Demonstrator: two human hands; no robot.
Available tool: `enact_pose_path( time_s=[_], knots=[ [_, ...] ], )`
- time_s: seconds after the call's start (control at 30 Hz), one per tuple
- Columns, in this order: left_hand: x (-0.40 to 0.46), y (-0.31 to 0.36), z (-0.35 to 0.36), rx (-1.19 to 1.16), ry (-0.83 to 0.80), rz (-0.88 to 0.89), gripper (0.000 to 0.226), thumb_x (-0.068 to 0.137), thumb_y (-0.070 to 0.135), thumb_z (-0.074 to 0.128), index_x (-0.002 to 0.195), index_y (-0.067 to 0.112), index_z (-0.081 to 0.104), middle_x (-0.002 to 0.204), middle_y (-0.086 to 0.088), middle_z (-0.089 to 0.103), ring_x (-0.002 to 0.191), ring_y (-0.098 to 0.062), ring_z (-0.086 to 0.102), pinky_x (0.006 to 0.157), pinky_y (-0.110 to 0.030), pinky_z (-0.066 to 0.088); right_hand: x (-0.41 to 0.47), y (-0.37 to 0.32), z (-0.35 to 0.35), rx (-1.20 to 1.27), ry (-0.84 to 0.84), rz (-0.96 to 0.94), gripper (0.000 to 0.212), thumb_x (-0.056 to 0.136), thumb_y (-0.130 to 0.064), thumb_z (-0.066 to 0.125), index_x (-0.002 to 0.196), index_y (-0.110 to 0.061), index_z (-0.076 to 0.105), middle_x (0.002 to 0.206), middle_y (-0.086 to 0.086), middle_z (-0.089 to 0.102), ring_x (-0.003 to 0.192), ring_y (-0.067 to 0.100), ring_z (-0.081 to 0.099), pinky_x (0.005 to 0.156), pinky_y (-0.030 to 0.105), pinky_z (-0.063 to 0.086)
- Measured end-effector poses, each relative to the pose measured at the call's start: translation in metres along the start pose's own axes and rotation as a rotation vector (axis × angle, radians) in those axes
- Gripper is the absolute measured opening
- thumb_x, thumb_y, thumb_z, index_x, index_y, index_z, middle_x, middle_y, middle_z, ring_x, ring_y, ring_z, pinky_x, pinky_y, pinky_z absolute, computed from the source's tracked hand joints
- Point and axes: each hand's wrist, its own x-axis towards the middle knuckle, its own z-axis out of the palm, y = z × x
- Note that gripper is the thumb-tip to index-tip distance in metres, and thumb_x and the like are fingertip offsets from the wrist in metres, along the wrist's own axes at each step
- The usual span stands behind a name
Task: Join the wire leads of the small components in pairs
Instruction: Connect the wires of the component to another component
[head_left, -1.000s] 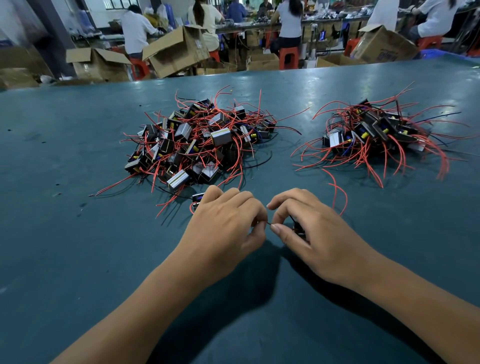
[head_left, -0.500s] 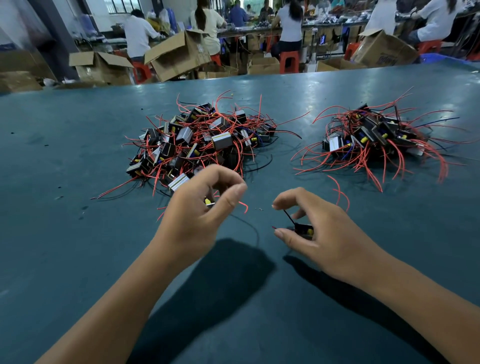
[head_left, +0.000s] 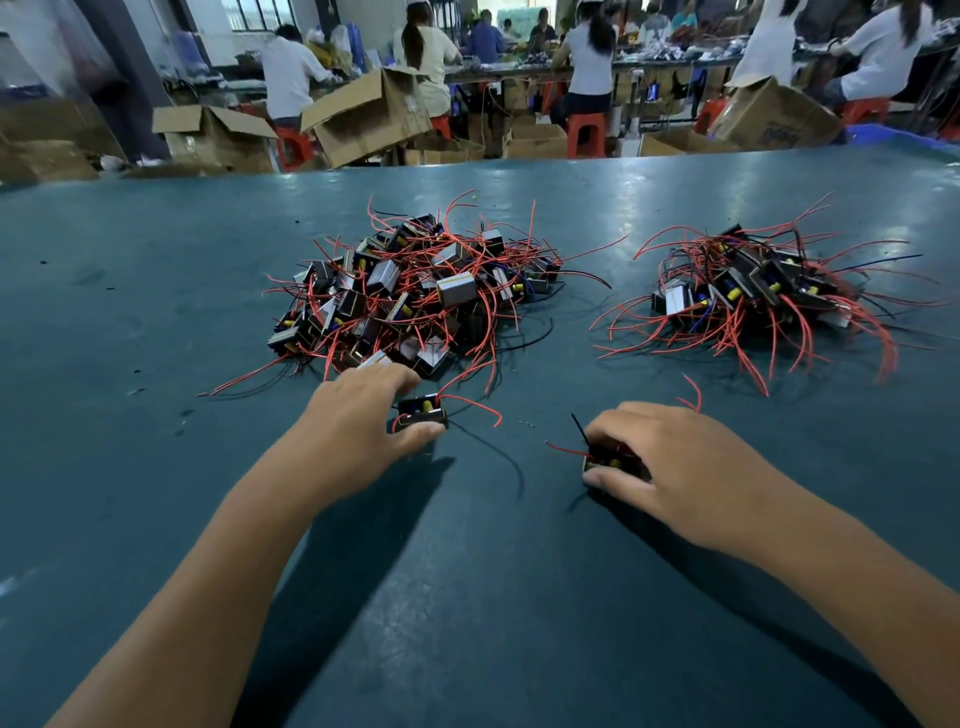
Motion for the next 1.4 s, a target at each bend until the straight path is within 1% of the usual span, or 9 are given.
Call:
enact_pose_path(
  time_s=[0.17,0.33,0.5,0.63,0.8,0.9,1.1,1.27,1.4],
  knots=[
    [0.000,-0.001,0.000,0.137,-0.034,0.074,0.028,0.092,0.043,0.066,0.116,0.029,0.061,0.109,0.010,0.055,0.110,-0.017,0.053,0.092,-0.036,0.040,0.016,-0.008,0.008,-0.068,0.069,0.064,0.025,0.095,-0.048,0.053,0.109,-0.028,0.056,0.101,-0.010,0.057,0.098,0.016,0.055,0.072,0.029,0.036],
    [-0.002,-0.002,-0.004,0.066,-0.160,0.177,0.025,0.089,0.040,0.072,0.110,0.029,0.064,0.105,0.014,0.052,0.100,-0.010,0.051,0.093,-0.031,0.041,0.058,-0.010,-0.001,-0.156,0.047,0.169,0.030,0.091,-0.049,0.059,0.105,-0.022,0.058,0.104,-0.001,0.063,0.099,0.025,0.060,0.077,0.035,0.049],
    [-0.001,-0.005,-0.004,0.111,-0.146,0.200,0.028,0.091,0.044,0.067,0.115,0.028,0.063,0.113,0.013,0.058,0.108,-0.012,0.051,0.095,-0.031,0.040,0.122,-0.014,-0.027,-0.189,-0.191,0.184,0.033,0.097,-0.030,0.054,0.111,-0.002,0.062,0.110,0.016,0.064,0.104,0.034,0.061,0.086,0.039,0.051],
    [0.001,-0.004,0.001,0.196,-0.113,0.218,0.029,0.095,0.045,0.061,0.119,0.028,0.058,0.117,0.010,0.062,0.112,-0.018,0.052,0.095,-0.034,0.040,0.181,-0.032,-0.048,-0.070,0.106,0.064,0.025,0.096,-0.012,0.050,0.117,-0.006,0.061,0.118,0.015,0.064,0.107,0.033,0.059,0.089,0.038,0.048],
    [0.002,-0.002,0.001,0.215,-0.113,0.237,0.031,0.096,0.047,0.058,0.121,0.029,0.055,0.118,0.008,0.061,0.111,-0.018,0.051,0.096,-0.035,0.040,0.223,-0.042,-0.027,-0.306,0.008,-0.062,0.041,0.092,-0.030,0.064,0.124,-0.007,0.051,0.120,0.017,0.055,0.112,0.035,0.053,0.088,0.043,0.050],
    [0.001,0.000,0.006,0.221,-0.083,0.226,0.037,0.098,0.044,0.056,0.131,0.028,0.048,0.125,0.007,0.059,0.116,-0.019,0.049,0.097,-0.033,0.037,0.230,-0.036,-0.017,-0.328,0.087,-0.087,0.041,0.087,-0.033,0.070,0.117,-0.011,0.053,0.116,0.015,0.053,0.111,0.035,0.053,0.082,0.044,0.049],
    [0.001,0.008,0.012,0.291,-0.048,0.241,0.031,0.101,0.046,0.049,0.128,0.031,0.047,0.126,0.009,0.055,0.117,-0.019,0.047,0.092,-0.032,0.033,0.216,-0.033,-0.031,-0.121,0.318,-0.157,0.024,0.086,-0.033,0.072,0.105,-0.020,0.067,0.094,-0.001,0.051,0.093,0.022,0.054,0.070,0.032,0.040],
    [-0.002,0.007,0.011,0.248,-0.028,0.239,0.028,0.101,0.044,0.050,0.125,0.030,0.050,0.122,0.009,0.056,0.115,-0.018,0.047,0.093,-0.031,0.034,0.202,-0.039,-0.061,0.426,0.458,-0.035,0.021,0.085,-0.026,0.075,0.102,-0.016,0.067,0.069,-0.011,0.055,0.059,0.007,0.053,0.057,0.020,0.039],
    [-0.002,0.008,0.010,0.225,-0.028,0.219,0.030,0.101,0.043,0.052,0.127,0.029,0.051,0.122,0.009,0.056,0.116,-0.018,0.047,0.095,-0.031,0.034,0.190,-0.038,-0.069,0.634,0.432,-0.034,0.016,0.092,-0.012,0.066,0.107,-0.014,0.061,0.072,0.009,0.070,0.050,0.015,0.068,0.040,0.019,0.046]
  ],
)
